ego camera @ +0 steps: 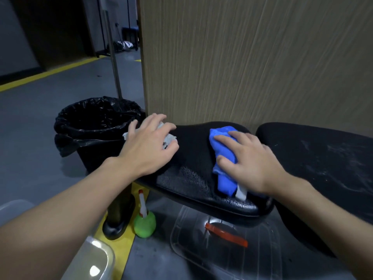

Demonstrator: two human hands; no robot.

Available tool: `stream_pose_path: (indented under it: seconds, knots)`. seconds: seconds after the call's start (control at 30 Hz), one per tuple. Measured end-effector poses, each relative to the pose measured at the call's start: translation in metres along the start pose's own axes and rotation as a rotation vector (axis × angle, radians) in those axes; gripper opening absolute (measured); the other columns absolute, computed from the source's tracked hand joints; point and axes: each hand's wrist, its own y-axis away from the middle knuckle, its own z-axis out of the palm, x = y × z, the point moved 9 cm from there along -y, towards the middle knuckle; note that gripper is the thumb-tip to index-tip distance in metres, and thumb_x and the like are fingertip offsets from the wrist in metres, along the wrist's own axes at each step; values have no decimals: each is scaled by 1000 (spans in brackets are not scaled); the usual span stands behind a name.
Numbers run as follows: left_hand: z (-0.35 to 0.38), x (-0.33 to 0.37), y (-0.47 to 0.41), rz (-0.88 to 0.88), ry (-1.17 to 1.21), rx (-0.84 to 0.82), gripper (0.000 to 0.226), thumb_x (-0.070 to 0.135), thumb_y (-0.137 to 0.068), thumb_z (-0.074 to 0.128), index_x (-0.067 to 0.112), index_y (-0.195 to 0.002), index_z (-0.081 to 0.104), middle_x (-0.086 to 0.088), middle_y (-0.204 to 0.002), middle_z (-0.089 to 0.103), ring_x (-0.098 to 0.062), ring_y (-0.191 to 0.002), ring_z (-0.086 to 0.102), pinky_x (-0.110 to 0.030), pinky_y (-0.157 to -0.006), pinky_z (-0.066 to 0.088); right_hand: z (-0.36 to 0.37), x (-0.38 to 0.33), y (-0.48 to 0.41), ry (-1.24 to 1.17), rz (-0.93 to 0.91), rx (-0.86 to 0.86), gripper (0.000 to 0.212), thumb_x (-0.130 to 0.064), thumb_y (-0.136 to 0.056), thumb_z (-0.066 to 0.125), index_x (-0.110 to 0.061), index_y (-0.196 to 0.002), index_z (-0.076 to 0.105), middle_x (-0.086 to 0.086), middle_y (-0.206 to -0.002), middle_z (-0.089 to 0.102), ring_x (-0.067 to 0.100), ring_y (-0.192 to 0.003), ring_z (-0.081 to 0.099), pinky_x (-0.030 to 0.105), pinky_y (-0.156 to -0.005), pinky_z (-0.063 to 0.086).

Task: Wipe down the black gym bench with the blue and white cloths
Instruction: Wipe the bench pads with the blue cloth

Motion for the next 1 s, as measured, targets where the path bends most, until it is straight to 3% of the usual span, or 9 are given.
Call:
stream_pose_path:
  seconds: [0.13, 0.27, 0.4, 0.8, 1.0]
  knots:
    - [7, -19, 4, -96, 8, -53, 53, 58, -86, 29, 39, -131, 50, 7, -152, 28, -17, -143, 21, -59, -110, 18, 7, 29, -61, -70, 104, -25, 53, -55, -89, 40, -49, -141, 37, -8, -153, 34, 24, -141, 27, 51, -109, 29]
    - [7, -25, 6, -115, 69, -8, 50, 49, -84, 33, 36, -127, 53, 11, -145, 35, -16, -134, 35, -51, -104, 32, 13, 49, -103, -139, 164, -84, 66, -62, -77, 32, -51, -141, 37, -8, -151, 37, 27, -138, 30, 50, -102, 31]
    - [6, -26, 5, -122, 99, 52, 45, 46, -81, 34, 33, -119, 56, 14, -138, 41, -14, -127, 42, -49, -101, 36, 17, 52, -117, -92, 167, -91, 57, -58, -86, 37, -51, -142, 36, -10, -152, 35, 29, -138, 29, 52, -102, 30]
    - [2, -30, 6, -139, 152, 109, 40, 36, -82, 37, 27, -116, 57, 12, -137, 44, -15, -122, 48, -44, -98, 36, 37, -83, -113, -43, -261, -81, 54, -54, -89, 43, -49, -143, 36, -15, -151, 34, 17, -141, 23, 51, -111, 23]
    - [4, -29, 7, -138, 136, 80, 43, 39, -81, 36, 29, -117, 57, 14, -139, 43, -12, -125, 45, -43, -99, 34, 28, -62, -104, -110, -211, -95, 67, -59, -77, 34, -49, -143, 38, -17, -151, 35, 14, -142, 23, 48, -113, 25]
